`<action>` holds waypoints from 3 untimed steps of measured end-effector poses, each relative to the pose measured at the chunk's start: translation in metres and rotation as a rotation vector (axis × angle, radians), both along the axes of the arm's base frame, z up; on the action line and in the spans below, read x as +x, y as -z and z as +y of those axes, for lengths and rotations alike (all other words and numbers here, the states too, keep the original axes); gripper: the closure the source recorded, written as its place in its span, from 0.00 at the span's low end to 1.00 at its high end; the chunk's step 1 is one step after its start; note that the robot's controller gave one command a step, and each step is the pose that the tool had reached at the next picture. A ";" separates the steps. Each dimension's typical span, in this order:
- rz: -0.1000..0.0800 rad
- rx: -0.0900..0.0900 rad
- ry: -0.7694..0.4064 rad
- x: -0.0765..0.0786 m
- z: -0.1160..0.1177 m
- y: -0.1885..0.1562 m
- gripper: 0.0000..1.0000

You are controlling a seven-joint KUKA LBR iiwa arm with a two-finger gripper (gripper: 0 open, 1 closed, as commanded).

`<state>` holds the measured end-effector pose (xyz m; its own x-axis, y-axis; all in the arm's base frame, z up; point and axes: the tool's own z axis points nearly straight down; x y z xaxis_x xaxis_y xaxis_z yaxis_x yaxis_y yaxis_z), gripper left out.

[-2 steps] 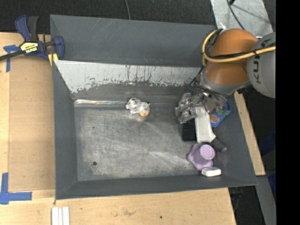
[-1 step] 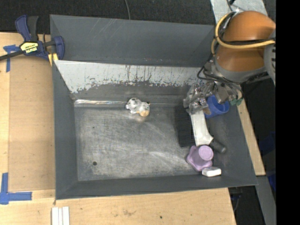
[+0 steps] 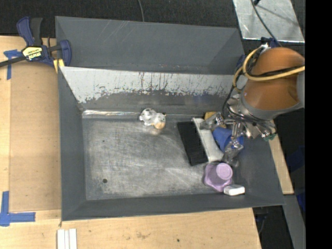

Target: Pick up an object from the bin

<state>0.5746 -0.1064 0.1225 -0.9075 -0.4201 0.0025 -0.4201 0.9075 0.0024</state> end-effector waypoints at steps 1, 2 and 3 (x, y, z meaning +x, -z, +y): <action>-0.007 -0.001 0.000 0.002 0.000 -0.004 0.00; -0.009 -0.001 0.030 0.014 -0.005 0.003 0.00; 0.002 0.000 -0.020 0.042 -0.036 0.017 0.00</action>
Offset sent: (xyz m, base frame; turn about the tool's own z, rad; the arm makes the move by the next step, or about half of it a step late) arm 0.0299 -0.0124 -0.0145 0.0756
